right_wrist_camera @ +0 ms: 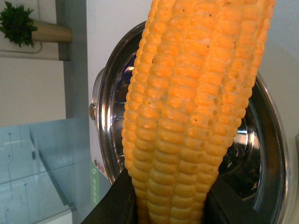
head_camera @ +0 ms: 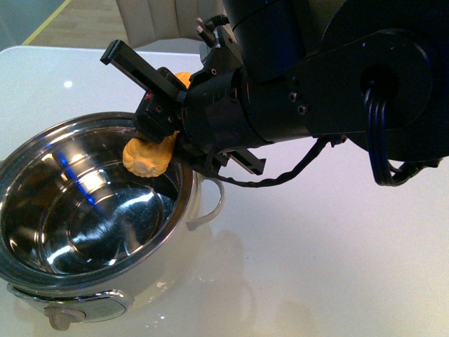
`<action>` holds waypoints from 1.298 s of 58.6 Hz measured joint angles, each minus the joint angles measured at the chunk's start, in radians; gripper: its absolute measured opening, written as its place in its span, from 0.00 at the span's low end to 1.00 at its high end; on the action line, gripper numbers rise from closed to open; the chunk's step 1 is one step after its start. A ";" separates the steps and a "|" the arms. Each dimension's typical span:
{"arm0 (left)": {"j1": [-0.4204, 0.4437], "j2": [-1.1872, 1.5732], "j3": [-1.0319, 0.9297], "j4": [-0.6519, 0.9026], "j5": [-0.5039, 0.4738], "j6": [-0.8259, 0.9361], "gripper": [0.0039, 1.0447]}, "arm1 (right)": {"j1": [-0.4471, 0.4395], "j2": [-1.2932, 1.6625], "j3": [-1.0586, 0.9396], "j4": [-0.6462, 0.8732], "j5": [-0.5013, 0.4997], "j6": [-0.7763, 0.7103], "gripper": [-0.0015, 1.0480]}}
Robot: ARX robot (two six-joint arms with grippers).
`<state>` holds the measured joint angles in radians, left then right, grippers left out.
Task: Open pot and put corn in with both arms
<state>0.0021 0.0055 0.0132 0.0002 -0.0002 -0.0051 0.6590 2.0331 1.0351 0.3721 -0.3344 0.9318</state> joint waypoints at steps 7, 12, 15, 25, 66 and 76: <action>0.000 0.000 0.000 0.000 0.000 0.000 0.93 | 0.003 0.010 0.002 0.000 -0.010 -0.003 0.22; 0.000 0.000 0.000 0.000 0.000 0.000 0.93 | 0.006 0.024 0.005 0.000 -0.012 -0.005 0.22; 0.000 0.000 0.000 0.000 0.000 0.000 0.93 | 0.008 0.030 0.007 -0.006 -0.012 -0.011 0.22; 0.000 0.000 0.000 0.000 0.000 0.000 0.93 | 0.018 0.039 0.008 -0.019 -0.015 -0.035 0.22; 0.000 0.000 0.000 0.000 0.000 0.000 0.93 | 0.039 0.050 0.009 -0.047 -0.026 -0.117 0.74; 0.000 0.000 0.000 0.000 0.000 0.000 0.93 | 0.039 0.050 0.009 -0.047 -0.029 -0.116 0.92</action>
<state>0.0021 0.0055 0.0132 0.0002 -0.0002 -0.0048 0.6975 2.0827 1.0439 0.3256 -0.3634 0.8154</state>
